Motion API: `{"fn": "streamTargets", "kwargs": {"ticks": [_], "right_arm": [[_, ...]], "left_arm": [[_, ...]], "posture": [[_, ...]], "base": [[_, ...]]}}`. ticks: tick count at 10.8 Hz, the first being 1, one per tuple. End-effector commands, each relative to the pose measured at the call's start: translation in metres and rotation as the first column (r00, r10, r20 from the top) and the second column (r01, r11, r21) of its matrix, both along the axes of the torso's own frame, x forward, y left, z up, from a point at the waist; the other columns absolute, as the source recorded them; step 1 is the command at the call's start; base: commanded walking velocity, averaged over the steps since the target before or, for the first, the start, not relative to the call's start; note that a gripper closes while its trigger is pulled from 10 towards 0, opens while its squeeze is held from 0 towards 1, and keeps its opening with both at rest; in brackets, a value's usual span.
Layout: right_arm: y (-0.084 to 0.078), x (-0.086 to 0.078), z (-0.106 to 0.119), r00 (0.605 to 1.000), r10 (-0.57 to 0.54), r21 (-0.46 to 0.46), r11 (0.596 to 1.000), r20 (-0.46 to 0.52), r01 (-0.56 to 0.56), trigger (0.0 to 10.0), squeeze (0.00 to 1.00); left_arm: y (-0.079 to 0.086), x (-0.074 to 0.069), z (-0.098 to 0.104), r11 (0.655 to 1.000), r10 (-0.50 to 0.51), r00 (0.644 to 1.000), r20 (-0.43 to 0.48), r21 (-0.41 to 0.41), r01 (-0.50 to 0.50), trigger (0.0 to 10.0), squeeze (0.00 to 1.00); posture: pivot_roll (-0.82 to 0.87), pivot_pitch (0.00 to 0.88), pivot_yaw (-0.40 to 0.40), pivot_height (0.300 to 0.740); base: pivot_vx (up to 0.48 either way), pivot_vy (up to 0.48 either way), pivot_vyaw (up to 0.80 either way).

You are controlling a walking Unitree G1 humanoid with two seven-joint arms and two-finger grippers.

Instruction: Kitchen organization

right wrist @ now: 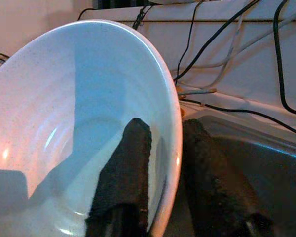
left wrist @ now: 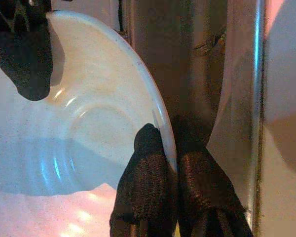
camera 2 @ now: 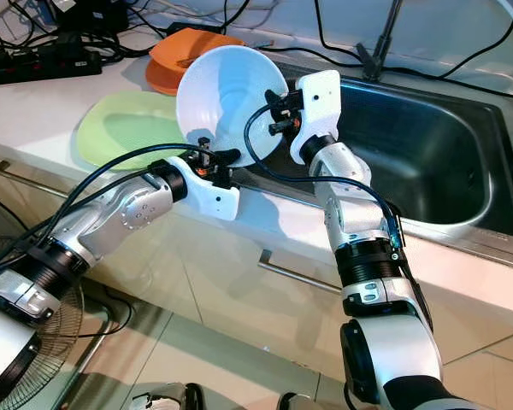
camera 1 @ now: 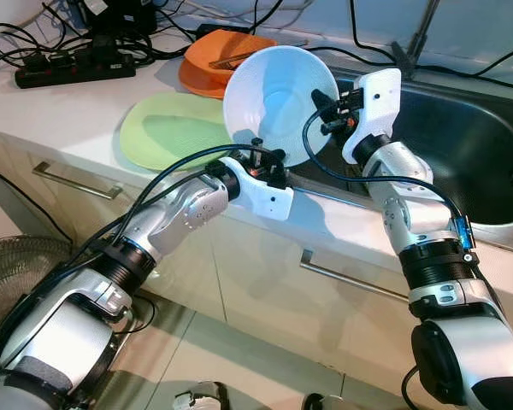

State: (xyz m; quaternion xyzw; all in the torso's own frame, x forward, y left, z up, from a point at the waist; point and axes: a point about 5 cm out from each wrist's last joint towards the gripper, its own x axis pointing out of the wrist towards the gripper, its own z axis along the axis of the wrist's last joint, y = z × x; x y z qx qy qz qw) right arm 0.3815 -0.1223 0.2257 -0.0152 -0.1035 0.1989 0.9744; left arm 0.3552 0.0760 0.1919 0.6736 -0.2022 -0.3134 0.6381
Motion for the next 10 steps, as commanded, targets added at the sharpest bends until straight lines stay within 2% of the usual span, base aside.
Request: {"fn": "streamTargets", "kwargs": {"ticks": [1, 6, 7, 10], "right_arm": [[-0.0101, 0.0016, 0.0075, 0.999, -0.032, 0.008, 0.999, 0.009, 0.032, 0.0, 0.00], [-0.0054, 0.0003, 0.0045, 1.000, -0.002, -0.001, 1.000, 0.002, 0.002, 0.0, 0.00], [-0.0063, 0.0010, 0.0050, 1.000, -0.006, 0.003, 1.000, 0.002, 0.006, 0.0, 0.00], [-0.0099, 0.0027, 0.0037, 0.999, -0.034, 0.020, 0.999, -0.005, 0.034, 0.0, 0.00]], "left_arm": [[0.0043, 0.0019, 0.0042, 1.000, 0.018, 1.000, 0.021, -0.007, -0.018, 10.0, 0.00], [0.0094, 0.0061, 0.0071, 0.999, 0.052, 0.997, 0.051, 0.000, -0.052, 10.0, 0.00], [0.0082, 0.0053, 0.0071, 0.998, 0.050, 0.998, 0.038, -0.026, -0.049, 10.0, 1.00], [0.0073, 0.0052, 0.0087, 0.998, 0.049, 0.997, 0.053, -0.039, -0.047, 10.0, 1.00]], "posture": [[0.08, 0.062, 0.022, 0.740], [0.08, 0.060, 0.019, 0.740], [0.08, 0.061, 0.019, 0.740], [0.08, 0.062, 0.018, 0.740]], "base": [[0.000, 0.000, 0.00], [0.000, 0.000, 0.00], [0.000, 0.000, 0.00], [0.000, 0.000, 0.00]]}}
